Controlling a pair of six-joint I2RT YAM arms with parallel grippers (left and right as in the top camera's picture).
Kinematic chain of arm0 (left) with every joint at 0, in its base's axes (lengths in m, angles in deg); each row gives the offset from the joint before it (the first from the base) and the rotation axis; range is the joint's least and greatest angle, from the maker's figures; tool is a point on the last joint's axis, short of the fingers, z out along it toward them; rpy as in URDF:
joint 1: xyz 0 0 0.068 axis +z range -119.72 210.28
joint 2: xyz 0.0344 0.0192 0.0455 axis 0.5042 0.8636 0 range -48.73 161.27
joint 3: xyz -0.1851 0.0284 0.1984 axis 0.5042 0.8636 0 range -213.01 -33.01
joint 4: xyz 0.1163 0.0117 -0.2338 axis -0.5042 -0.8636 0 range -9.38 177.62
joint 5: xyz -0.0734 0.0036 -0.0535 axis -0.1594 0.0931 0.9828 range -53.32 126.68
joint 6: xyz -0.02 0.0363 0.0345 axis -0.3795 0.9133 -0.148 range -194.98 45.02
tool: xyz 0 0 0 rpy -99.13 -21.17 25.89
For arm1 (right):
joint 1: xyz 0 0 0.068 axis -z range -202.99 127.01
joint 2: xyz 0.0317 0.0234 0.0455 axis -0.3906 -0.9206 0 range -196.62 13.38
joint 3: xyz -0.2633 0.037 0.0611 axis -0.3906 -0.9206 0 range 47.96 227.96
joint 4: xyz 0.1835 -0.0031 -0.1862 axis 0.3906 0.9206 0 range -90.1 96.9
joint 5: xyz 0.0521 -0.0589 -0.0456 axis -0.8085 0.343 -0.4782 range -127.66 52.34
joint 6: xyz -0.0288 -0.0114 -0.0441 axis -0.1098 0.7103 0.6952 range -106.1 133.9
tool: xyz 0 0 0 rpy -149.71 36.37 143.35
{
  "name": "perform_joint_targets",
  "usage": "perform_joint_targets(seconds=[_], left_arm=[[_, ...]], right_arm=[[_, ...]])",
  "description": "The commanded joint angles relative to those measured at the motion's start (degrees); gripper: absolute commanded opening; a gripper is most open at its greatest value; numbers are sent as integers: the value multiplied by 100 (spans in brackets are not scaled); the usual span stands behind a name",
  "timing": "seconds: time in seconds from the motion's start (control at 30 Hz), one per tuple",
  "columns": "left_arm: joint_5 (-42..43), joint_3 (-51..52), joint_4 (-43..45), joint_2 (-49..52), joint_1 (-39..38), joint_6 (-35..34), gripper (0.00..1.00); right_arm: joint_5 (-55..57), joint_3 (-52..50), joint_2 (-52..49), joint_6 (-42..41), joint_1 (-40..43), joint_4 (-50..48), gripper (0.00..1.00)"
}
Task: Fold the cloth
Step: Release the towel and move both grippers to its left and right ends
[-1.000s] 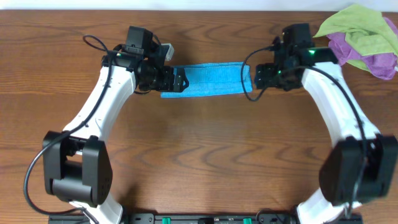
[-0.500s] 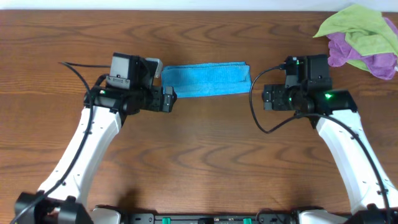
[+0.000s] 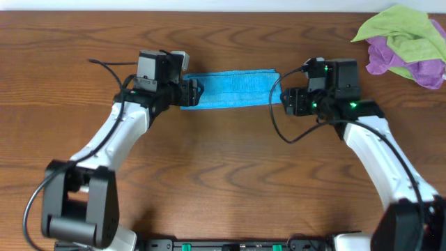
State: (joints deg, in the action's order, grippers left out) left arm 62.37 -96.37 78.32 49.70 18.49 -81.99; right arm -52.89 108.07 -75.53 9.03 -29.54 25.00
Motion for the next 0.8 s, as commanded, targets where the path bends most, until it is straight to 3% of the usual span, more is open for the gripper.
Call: perform_joint_targets(seconds=[0.0,0.03,0.07,0.17,0.4,0.6,0.77], left_arm=[[413,-13,192,243,17,-389,42],[415,-13,238,289,17,-494,18],[417,-13,249,315,17,-507,7],[415,-13,271,328,17,-501,6],[549,-13,229,323,20,-505,11],[520,-13,199,323,13,-498,6],[468,-13,304,323,13,-433,6]], right_arm=[[-376,-26,-291,20,-61,-48,27],[-391,-26,-348,20,-61,-44,15],[-391,-26,-369,20,-61,-46,10],[-391,-24,-372,17,-61,-70,1],[-389,-24,-372,-476,-61,-118,2],[-389,-24,-372,-1360,-61,-162,1],[-385,-24,-372,-1211,-122,-457,2]])
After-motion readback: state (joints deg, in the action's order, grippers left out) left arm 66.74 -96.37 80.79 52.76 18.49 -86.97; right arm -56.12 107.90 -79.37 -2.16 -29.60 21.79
